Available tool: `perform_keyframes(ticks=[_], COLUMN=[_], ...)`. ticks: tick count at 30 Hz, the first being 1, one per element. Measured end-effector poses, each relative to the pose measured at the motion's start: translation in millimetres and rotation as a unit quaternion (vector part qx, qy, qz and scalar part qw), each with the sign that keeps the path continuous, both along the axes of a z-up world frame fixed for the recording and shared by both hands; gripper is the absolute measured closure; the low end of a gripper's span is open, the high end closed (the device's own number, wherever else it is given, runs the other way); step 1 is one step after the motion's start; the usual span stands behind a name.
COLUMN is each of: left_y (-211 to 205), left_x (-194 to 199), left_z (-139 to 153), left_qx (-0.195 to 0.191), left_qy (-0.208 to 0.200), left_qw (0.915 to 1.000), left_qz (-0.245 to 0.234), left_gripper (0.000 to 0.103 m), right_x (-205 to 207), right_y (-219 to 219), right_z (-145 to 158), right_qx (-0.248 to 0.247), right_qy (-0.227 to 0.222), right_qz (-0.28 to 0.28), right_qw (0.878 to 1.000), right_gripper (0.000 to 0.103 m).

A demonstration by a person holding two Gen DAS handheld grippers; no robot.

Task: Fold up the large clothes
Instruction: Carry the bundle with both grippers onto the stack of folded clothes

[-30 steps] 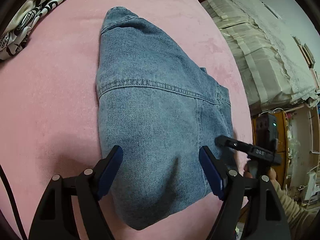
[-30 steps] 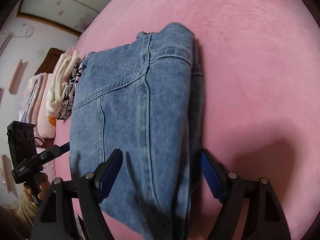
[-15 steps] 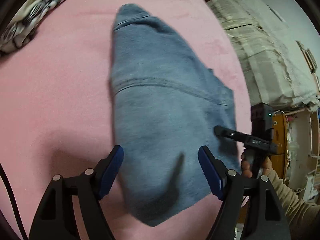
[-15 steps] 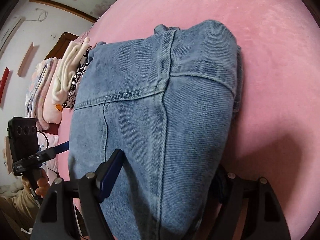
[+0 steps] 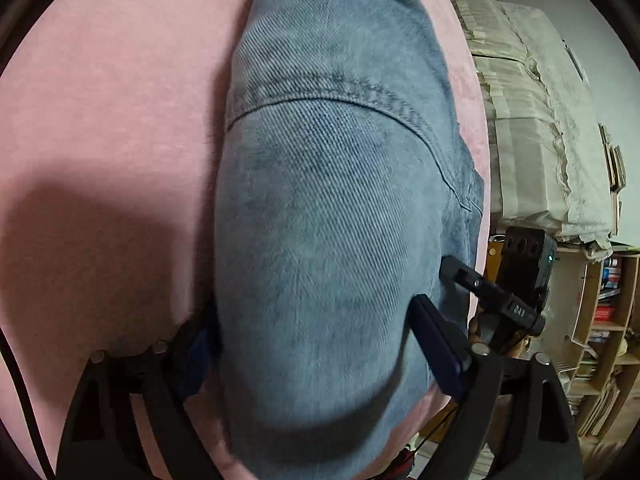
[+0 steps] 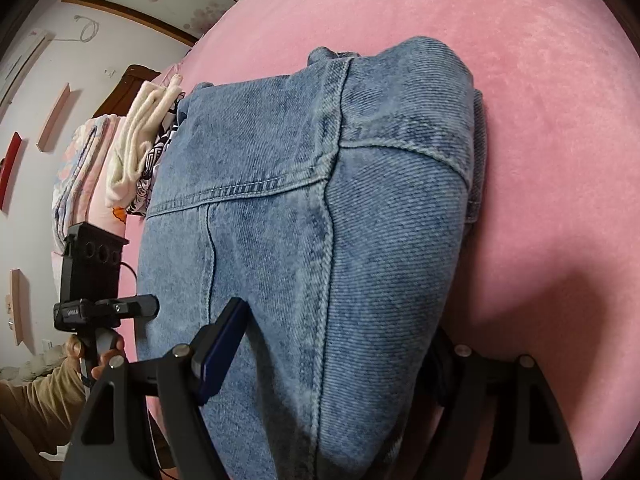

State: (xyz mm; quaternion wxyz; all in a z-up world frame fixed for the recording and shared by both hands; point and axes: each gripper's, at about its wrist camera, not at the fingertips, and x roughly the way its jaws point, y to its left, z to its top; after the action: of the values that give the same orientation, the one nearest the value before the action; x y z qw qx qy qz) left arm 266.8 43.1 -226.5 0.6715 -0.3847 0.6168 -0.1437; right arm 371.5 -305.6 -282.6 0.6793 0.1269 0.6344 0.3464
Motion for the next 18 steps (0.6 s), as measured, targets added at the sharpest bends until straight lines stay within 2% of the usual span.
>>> perform_keyframes(ticks=[2, 5, 6, 8, 10, 11, 13, 16, 18], left_y=[-11, -31, -36, -39, -40, -40, -43, -46, -39], left_x=[5, 9, 8, 7, 3, 2, -1, -8, -17], left_z=[1, 7, 10, 16, 29, 36, 53, 83, 102], left_qx=[0.019, 0.08, 0.098, 0.123, 0.135, 0.139, 0.153, 0.19, 0.201], left_qy=[-0.002, -0.01, -0.012, -0.015, -0.025, -0.031, -0.051, -0.083, -0.097], left_qw=[0.9997, 0.9963, 0.9947, 0.992, 0.9904, 0.9897, 0.9867, 0.9776, 0.974], left_qz=[-0.014, -0.027, -0.027, -0.025, -0.017, -0.016, -0.02, -0.035, -0.038], left_gripper=[0.008, 0.008, 0.01, 0.023, 0.043, 0.047, 0.056, 0.058, 0.059], right_x=[-1, -3, -4, -7, -11, -13, -22, -37, -51], right_y=[4, 9, 11, 15, 17, 18, 27, 43, 55], right_z=[1, 4, 6, 12, 22, 29, 47, 71, 86], right_qx=[-0.009, -0.03, -0.039, -0.051, -0.046, -0.036, -0.037, -0.049, -0.053], right_qy=[-0.004, -0.009, -0.012, -0.021, -0.027, -0.029, -0.051, -0.082, -0.094], right_qz=[-0.001, -0.002, -0.003, -0.003, -0.004, -0.006, 0.0, 0.009, 0.009], right_qw=[1.0, 1.0, 0.999, 0.998, 0.999, 0.999, 0.998, 0.995, 0.994], right_gripper=[0.026, 0.028, 0.032, 0.043, 0.072, 0.076, 0.08, 0.081, 0.081])
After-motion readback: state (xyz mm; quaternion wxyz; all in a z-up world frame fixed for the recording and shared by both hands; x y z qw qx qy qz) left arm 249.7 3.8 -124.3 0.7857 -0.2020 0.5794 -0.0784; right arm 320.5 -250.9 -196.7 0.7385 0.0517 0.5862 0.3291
